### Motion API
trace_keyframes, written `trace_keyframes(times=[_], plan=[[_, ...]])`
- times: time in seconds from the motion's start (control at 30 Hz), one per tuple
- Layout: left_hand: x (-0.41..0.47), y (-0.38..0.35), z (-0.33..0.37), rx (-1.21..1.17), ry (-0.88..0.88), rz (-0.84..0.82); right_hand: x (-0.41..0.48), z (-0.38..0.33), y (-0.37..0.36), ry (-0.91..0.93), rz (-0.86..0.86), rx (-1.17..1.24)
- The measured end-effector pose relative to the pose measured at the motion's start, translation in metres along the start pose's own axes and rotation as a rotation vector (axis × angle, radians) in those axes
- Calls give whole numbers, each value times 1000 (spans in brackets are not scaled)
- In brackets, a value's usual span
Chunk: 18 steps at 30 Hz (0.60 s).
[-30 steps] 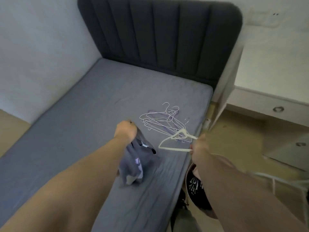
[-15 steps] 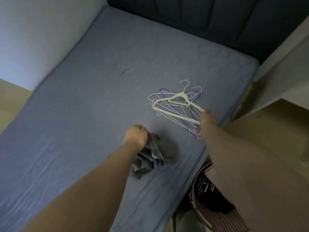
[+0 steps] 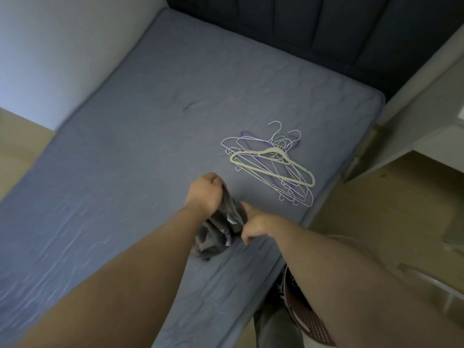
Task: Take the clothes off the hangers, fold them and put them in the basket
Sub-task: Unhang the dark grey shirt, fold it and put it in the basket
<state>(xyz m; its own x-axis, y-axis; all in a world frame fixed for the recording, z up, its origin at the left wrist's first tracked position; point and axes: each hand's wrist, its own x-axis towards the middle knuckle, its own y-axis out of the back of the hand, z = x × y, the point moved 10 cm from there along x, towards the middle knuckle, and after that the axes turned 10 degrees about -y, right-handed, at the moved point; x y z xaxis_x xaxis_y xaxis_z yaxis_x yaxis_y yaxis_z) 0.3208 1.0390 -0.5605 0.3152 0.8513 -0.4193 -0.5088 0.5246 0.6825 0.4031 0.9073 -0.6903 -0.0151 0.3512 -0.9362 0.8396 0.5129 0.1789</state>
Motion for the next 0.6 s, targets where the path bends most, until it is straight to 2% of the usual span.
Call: trace_keyframes(times=[0.07, 0.1, 0.17, 0.3, 0.33, 0.4, 0.47, 0.53, 0.6], plan=[[-14, 24, 11, -29, -26, 50, -14, -10, -16, -4, 78, -126], [-24, 40, 17, -29, -47, 76, -28, -16, -19, -2, 139, -114], [-42, 71, 23, -21, -84, 129, -55, -28, -20, 7, 270, -16], [-87, 139, 17, 67, -153, 232, -107, -38, -28, -45, 343, 127], [-105, 159, 13, 112, -183, 261, -126, -41, -30, -56, 370, 203], [-132, 194, 7, 212, -239, 322, -152, -43, -27, -52, 401, 520], [-167, 230, -4, 283, -285, 392, -190, -48, -26, 18, 476, 735], [-210, 268, -13, 335, -357, 462, -242, -68, -27, 164, 650, 667], [-249, 301, -18, 374, -434, 532, -290, -79, -36, 211, 806, 543]])
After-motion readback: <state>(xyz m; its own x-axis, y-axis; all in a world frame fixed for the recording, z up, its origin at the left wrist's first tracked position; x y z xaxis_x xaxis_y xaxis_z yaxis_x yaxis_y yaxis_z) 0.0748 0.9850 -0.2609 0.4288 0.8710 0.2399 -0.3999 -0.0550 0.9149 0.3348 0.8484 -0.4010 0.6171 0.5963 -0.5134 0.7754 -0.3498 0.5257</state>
